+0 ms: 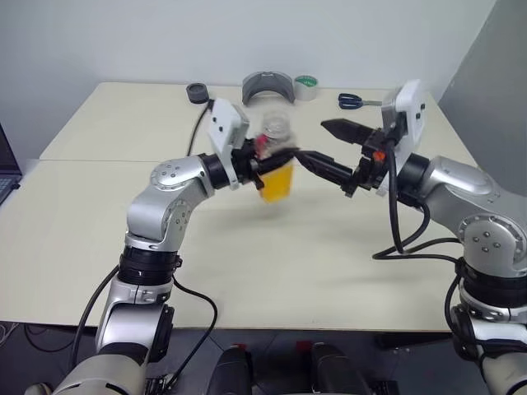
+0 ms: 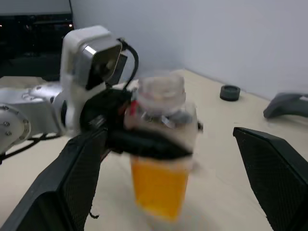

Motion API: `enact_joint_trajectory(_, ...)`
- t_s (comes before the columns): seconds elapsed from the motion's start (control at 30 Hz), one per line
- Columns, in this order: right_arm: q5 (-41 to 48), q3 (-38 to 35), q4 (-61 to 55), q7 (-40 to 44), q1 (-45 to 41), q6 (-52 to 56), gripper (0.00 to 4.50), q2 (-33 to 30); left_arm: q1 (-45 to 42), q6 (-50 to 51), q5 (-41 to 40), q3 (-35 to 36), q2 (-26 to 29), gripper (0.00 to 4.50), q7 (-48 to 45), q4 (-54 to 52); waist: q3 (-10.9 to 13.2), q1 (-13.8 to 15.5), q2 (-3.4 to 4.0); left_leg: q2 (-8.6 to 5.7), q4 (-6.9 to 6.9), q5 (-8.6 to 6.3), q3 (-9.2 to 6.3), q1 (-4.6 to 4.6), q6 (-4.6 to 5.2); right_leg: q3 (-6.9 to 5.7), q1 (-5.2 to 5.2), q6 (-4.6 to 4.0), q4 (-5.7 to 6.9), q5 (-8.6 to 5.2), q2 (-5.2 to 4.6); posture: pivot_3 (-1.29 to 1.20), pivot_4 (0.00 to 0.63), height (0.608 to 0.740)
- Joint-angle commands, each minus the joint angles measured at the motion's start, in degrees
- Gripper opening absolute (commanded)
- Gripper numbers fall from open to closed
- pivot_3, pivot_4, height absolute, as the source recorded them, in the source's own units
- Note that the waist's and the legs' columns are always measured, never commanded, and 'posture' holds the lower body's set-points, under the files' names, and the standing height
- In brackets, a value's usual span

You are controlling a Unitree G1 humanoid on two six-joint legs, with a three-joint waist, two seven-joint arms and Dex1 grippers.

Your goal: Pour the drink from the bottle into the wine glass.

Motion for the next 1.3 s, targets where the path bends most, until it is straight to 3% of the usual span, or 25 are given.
enact_joint_trajectory(0.03, 0.16, -1.22, -2.43, 2.41, 0.01, -2.92, 4.47, -0.96, -1.87, -5.27, 4.83, 3.79, 0.37, 1.74, 8.00, 2.68, 0.00, 0.00, 0.00, 0.01, 0.00, 0.00, -0.01, 0.00, 0.00, -0.01, 0.00, 0.00, 0.00, 0.00, 0.00, 0.00, 0.150, 0.740)
enact_joint_trajectory(0.23, 2.95, 0.85, -3.51, 8.47, -0.41, -4.58, 4.47, -0.30, -3.54, -12.94, 12.20, 8.24, 2.47, 1.74, 20.31, 11.76, 0.00, 0.05, 0.00, 0.00, 0.00, 0.00, -0.02, 0.00, 0.00, -0.03, 0.01, 0.00, -0.01, 0.00, -0.01, 0.00, 0.150, 0.740)
enact_joint_trajectory(0.4, 1.04, 4.76, -3.48, 13.04, -0.08, -7.29, 4.47, -0.55, -3.76, -18.39, 13.60, 11.28, 4.15, 1.74, 24.62, 18.88, 0.00, 0.15, -0.01, 0.00, 0.00, 0.00, -0.02, 0.00, 0.00, -0.06, 0.01, 0.00, -0.01, 0.01, -0.03, 0.00, 0.150, 0.740)
enact_joint_trajectory(0.9, -4.51, 9.94, -0.20, 16.57, -0.11, -12.89, 4.47, 2.73, -7.03, -36.35, 9.89, 15.98, 4.47, 1.74, 15.19, 46.77, -0.03, 0.20, -0.06, -0.02, 0.02, 0.00, -0.03, -0.03, -0.01, -0.18, 0.02, -0.01, 0.00, 0.01, -0.06, 0.00, 0.150, 0.740)
enact_joint_trajectory(1.3, -6.45, 9.35, -0.79, 14.78, 1.24, -13.00, 4.47, 3.64, -6.50, -39.71, 10.46, 14.76, 3.75, 1.74, 12.01, 53.95, -0.04, 0.19, -0.07, -0.01, 0.03, 0.00, -0.05, -0.03, -0.01, -0.20, 0.02, -0.01, 0.05, 0.01, -0.05, 0.00, 0.150, 0.740)
